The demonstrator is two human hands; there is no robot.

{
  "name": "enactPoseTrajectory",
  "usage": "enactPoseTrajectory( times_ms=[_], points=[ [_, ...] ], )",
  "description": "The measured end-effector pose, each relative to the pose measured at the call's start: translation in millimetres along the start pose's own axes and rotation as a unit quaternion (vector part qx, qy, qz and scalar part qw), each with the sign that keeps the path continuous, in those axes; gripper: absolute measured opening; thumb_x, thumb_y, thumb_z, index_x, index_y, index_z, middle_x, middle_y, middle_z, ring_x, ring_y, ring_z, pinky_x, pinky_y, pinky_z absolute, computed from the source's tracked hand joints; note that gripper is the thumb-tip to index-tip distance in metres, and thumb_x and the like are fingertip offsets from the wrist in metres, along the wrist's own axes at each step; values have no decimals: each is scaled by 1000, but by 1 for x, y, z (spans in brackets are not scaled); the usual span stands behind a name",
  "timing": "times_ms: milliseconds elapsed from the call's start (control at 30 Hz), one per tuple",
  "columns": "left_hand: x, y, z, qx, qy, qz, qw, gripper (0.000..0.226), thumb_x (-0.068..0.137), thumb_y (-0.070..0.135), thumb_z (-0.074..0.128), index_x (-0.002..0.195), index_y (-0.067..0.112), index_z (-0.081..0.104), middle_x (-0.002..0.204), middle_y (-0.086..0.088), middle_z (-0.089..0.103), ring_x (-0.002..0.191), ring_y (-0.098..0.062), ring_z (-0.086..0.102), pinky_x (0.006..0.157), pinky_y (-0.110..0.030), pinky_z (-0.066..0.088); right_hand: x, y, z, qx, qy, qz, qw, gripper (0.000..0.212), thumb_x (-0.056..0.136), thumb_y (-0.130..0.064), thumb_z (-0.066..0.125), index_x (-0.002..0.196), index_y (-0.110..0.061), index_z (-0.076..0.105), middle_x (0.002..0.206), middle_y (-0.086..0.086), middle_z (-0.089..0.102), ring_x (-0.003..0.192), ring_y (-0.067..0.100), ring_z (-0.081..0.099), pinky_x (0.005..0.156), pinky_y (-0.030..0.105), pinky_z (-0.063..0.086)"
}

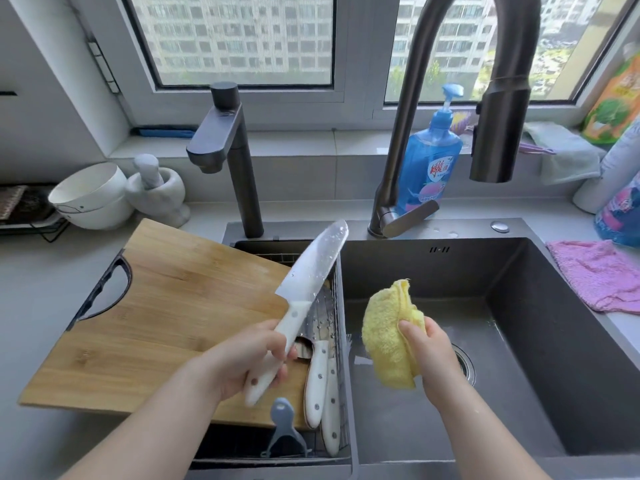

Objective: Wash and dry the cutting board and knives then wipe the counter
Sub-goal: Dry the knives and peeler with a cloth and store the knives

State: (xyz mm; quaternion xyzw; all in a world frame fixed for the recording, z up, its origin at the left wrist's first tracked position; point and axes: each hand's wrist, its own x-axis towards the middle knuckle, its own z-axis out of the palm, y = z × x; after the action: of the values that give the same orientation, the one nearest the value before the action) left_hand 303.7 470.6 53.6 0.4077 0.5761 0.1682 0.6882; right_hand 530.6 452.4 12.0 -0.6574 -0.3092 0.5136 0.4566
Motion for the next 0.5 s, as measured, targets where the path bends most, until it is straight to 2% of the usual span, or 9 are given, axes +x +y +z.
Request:
enactPoseTrajectory(
  times_ms=[100, 200, 300, 367, 433, 467, 500],
  points=[
    [8, -14, 12, 108, 69, 28, 991, 8, 86, 8, 54, 90, 13, 50, 66, -3, 49, 39, -7, 42, 37, -19, 35, -4, -2, -8, -24, 7, -16, 1000, 20, 93, -10, 46, 78, -24, 51, 81, -1, 57, 74, 12, 55, 63, 28, 45],
    [16, -25, 16, 169, 109, 65, 978, 18, 84, 16, 63, 91, 20, 47, 65, 0, 49, 36, -8, 40, 36, -19, 33, -9, 1, -15, -22, 32, -27, 999, 18, 92, -10, 47, 80, -23, 51, 83, 0, 57, 74, 12, 55, 60, 27, 45],
    [17, -23, 12, 308, 143, 85, 937, 25, 82, 25, 63, 94, 27, 41, 82, 5, 54, 49, -9, 47, 44, -20, 39, -14, 3, -19, -9, 100, -74, 992, 4, 89, -12, 52, 88, -15, 53, 78, -1, 55, 71, 13, 53, 59, 25, 43],
    [14, -19, 12, 387, 148, 96, 905, 25, 82, 28, 61, 96, 28, 41, 82, 11, 52, 57, -5, 48, 52, -21, 43, -22, 0, -9, -36, 128, -156, 979, 12, 76, -25, 56, 81, -16, 51, 74, -1, 51, 69, 14, 49, 59, 24, 41],
    [9, -16, 17, 427, 139, 103, 887, 24, 82, 30, 60, 96, 30, 41, 83, 14, 51, 61, -5, 51, 61, -25, 48, -31, -4, 15, -78, 115, -279, 950, 17, 64, -31, 54, 74, -20, 45, 77, -2, 46, 70, 1, 49, 60, 10, 41],
    [7, -15, 21, 438, 134, 103, 883, 24, 82, 30, 60, 97, 31, 42, 86, 13, 53, 64, -7, 54, 64, -26, 49, -33, -4, 29, -138, 108, -345, 922, 19, 64, -29, 54, 78, -21, 45, 84, -4, 47, 75, -6, 50, 63, 3, 40],
    [5, -14, 24, 442, 131, 104, 881, 25, 81, 29, 60, 99, 31, 42, 91, 11, 55, 68, -10, 57, 68, -27, 50, -34, -1, 42, -213, 106, -407, 882, 22, 66, -28, 52, 87, -23, 46, 94, -7, 48, 82, -8, 51, 66, 2, 42]
  ],
)
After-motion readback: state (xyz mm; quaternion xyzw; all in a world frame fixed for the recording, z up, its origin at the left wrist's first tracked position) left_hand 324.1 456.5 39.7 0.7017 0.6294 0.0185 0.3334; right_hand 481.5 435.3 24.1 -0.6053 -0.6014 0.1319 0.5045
